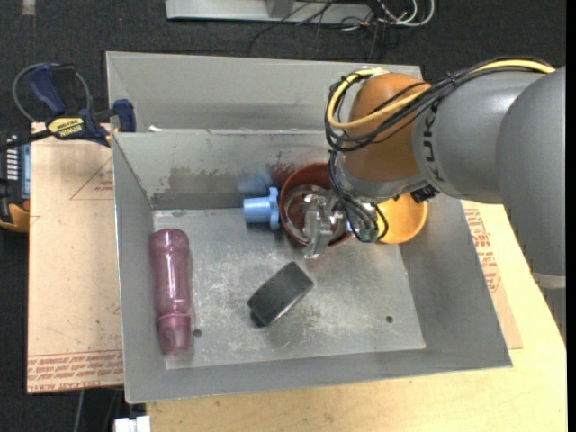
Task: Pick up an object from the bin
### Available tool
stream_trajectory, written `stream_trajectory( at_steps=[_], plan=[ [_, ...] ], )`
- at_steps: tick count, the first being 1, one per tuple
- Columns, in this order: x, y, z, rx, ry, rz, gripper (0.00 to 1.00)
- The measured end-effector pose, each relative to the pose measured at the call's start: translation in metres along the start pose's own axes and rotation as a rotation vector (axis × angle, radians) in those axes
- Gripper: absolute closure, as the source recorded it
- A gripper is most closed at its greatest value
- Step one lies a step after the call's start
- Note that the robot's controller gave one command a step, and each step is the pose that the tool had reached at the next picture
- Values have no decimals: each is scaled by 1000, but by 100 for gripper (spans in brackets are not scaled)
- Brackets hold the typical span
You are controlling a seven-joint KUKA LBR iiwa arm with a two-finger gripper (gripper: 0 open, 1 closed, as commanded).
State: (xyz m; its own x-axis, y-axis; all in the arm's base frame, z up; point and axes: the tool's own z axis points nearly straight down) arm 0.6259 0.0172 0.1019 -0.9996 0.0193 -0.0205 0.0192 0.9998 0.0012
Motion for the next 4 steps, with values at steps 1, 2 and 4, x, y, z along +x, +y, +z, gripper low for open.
stream_trajectory(
  at_steps=[1,2,4],
  plan=[
    [20,10,30,1,-9,-374,100],
    [-9,17,31,-1,-8,0,100],
    [-9,23,33,-2,8,-52,100]
  ],
)
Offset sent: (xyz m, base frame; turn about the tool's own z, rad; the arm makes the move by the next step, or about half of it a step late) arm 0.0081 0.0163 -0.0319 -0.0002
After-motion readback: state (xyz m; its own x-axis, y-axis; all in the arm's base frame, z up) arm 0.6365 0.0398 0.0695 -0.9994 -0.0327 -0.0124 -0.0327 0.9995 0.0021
